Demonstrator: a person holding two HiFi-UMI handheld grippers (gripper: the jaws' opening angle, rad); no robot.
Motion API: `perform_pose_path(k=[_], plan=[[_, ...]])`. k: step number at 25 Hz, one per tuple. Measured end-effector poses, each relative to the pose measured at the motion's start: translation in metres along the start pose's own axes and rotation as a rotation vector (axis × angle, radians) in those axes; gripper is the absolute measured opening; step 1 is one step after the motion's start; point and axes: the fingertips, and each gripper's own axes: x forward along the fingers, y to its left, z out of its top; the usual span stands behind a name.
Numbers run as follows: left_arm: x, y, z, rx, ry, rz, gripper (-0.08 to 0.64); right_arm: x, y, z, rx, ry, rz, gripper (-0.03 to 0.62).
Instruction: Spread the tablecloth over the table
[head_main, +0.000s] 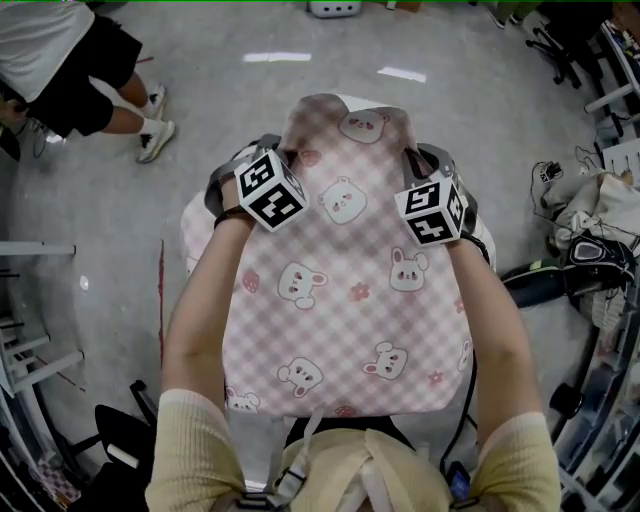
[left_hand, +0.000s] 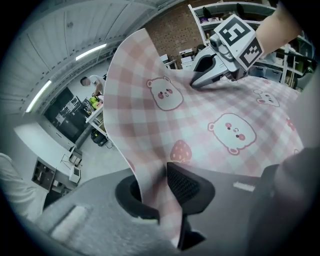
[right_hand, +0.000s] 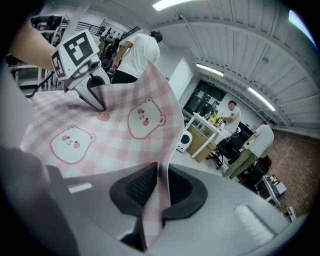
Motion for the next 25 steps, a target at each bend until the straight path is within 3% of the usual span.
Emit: perform_pose_path(k=[9,16,25], plan=[[0.003,0.005,-0.002,-0.025,-0.017,0.057,0.119,0.007,0.000,-0.004,0.012,0.012,-0.014,0.057],[0.000,0.019,-0.008,-0.132,-0.047,0.152,0.246,-0.001,-0.016,-0.003,0.094,-0.012,-0.087,0.206],[-0.013,0.034,-0.026,-0.210,-0.032,0.215,0.335,-0.026,-0.017,0.005,0.137,-0.062,-0.081,0.238]])
